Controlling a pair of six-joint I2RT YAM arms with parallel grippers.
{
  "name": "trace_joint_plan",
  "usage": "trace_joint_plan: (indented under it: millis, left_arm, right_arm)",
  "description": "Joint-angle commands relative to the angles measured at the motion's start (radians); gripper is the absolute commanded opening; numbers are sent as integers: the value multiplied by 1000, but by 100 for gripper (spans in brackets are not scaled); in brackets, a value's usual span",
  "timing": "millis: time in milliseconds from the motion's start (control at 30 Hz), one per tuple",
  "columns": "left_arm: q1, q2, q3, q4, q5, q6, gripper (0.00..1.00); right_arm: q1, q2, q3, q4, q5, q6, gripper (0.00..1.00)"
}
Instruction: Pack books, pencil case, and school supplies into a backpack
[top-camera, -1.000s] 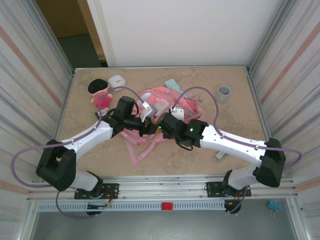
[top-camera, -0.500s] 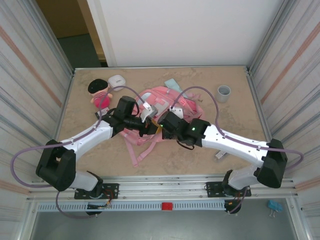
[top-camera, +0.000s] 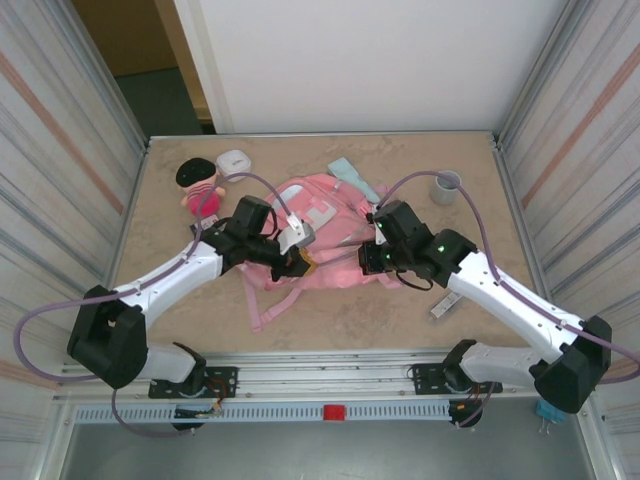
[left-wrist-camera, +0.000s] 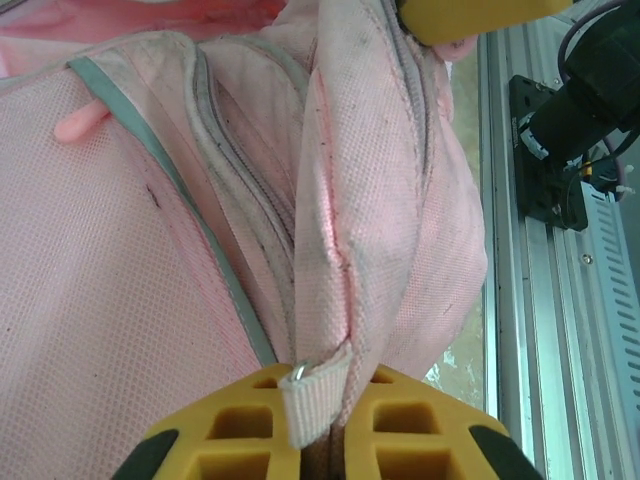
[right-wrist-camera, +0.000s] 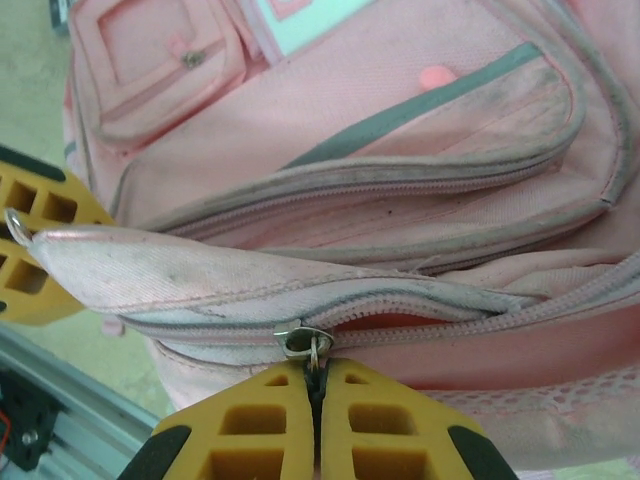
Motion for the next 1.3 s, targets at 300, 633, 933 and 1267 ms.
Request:
trace_joint_plan:
  millis: [300,633,933,1267]
  left_arm:
    - [17,-319,-168,-25,-348,-670,74]
    - [93,-470,-471,152,-557,-976,68]
    - [139,-87,-369,398,-479,-928,68]
    - [203,48,-186,406,-447,-956,71]
  right_arm:
    - [12,-7,-106,51,-152,-21,0]
    - [132,17,-155,93,-171,10,0]
    - [274,117,-167,254,-179,78,0]
    - [332,329,-55,418,-228,86,0]
